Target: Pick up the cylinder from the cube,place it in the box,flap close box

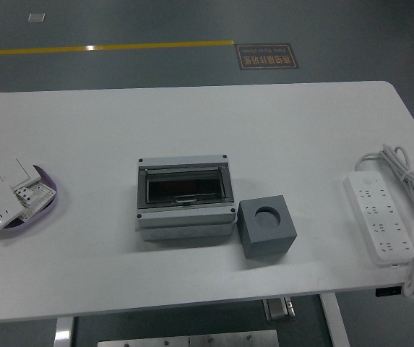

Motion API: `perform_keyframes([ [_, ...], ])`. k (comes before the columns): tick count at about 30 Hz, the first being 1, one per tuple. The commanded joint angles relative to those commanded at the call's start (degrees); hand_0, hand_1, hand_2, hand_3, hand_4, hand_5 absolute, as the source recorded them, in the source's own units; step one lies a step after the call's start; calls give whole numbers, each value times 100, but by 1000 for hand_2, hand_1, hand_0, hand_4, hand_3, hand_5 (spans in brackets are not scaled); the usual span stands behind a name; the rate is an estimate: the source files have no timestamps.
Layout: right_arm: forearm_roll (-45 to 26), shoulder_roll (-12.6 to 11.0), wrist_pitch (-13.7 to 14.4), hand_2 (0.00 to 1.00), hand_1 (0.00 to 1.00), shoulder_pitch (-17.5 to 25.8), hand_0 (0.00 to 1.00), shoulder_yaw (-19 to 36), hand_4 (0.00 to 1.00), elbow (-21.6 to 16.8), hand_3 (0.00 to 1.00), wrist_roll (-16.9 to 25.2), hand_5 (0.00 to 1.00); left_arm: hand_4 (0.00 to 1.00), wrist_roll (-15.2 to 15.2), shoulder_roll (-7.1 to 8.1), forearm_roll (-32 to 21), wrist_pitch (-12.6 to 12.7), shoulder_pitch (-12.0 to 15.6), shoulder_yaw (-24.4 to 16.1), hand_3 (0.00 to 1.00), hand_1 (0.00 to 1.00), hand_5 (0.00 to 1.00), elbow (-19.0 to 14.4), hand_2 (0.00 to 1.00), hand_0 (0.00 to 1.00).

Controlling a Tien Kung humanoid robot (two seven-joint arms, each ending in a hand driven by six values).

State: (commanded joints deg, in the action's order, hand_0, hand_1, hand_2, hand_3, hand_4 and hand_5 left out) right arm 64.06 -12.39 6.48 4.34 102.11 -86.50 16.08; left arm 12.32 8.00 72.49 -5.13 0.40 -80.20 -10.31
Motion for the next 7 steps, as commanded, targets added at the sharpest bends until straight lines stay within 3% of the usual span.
perform_keyframes([
  [7,37,-24,9,659,618,-53,608,-39,788,11,666,-30,235,724,-7,-6,4,-2,-15,-2,637,663,279,0,575,638],
])
